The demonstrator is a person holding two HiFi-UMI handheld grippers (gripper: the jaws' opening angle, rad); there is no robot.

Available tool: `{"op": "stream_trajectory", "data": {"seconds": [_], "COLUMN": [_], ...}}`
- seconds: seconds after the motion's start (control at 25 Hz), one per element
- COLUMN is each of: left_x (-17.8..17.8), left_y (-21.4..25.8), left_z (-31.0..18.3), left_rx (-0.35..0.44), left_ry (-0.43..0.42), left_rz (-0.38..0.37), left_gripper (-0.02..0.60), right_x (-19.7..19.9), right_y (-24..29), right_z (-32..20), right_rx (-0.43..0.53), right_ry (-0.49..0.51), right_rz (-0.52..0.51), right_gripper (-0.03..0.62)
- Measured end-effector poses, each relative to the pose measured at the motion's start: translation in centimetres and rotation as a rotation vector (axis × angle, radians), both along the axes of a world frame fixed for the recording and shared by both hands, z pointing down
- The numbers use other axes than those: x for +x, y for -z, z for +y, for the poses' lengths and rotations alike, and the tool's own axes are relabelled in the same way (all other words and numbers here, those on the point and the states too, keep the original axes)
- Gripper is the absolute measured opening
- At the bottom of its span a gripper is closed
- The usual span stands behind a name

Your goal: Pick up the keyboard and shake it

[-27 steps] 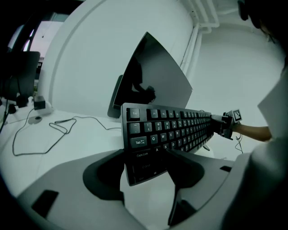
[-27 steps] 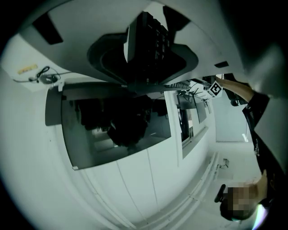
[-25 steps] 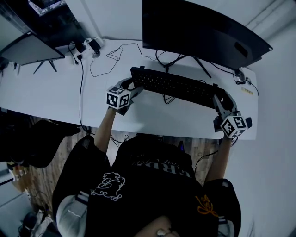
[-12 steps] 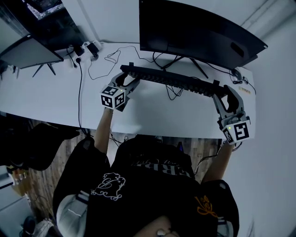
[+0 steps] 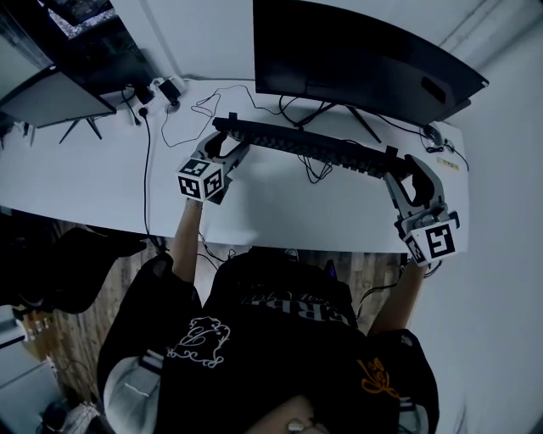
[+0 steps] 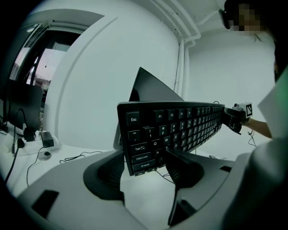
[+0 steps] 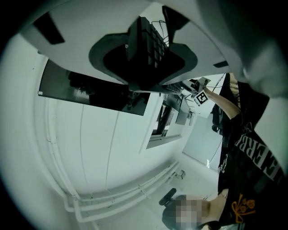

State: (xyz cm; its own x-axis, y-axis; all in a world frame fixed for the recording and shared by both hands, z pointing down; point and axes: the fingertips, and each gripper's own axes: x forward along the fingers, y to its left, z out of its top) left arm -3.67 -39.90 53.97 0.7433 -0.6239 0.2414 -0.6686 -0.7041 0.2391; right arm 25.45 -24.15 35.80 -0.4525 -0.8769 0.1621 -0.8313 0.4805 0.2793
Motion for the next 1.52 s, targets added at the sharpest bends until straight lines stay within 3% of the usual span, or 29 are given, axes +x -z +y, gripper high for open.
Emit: {"op": "stream_trajectory", "data": {"seconds": [0.32, 0.6, 1.28, 1.52], "left_x": [-1.1, -2.9, -8.7, -10.4], "left_y": [-0.5, -2.6, -13.8, -14.8], "left_z": [0.6, 1.6, 4.1, 2.7], "left_rx": [-0.039, -0.118, -0.417, -0.447], "left_ry": [-0.016, -0.017, 0.027, 0.053], "left_rz": [-0.083, -0.153, -0.333, -0.336], "left_gripper": [0.287, 0.287, 0.287, 0.287], "right_x": [1.9, 2.0, -1.7, -2.7], "right_y": [-3.5, -7.9, -21.7, -24.5], "right_z": [-1.7, -3.8, -10.5, -13.9], "right_rx": [-0.163, -0.337, -0.696, -0.751], "right_ry": [-0.059, -0.102, -0.053, -0.079], "right_rz": [-0.197, -0.368, -0.489, -0.536], "right_gripper": [0.209, 0.212, 0.216, 0.222]}}
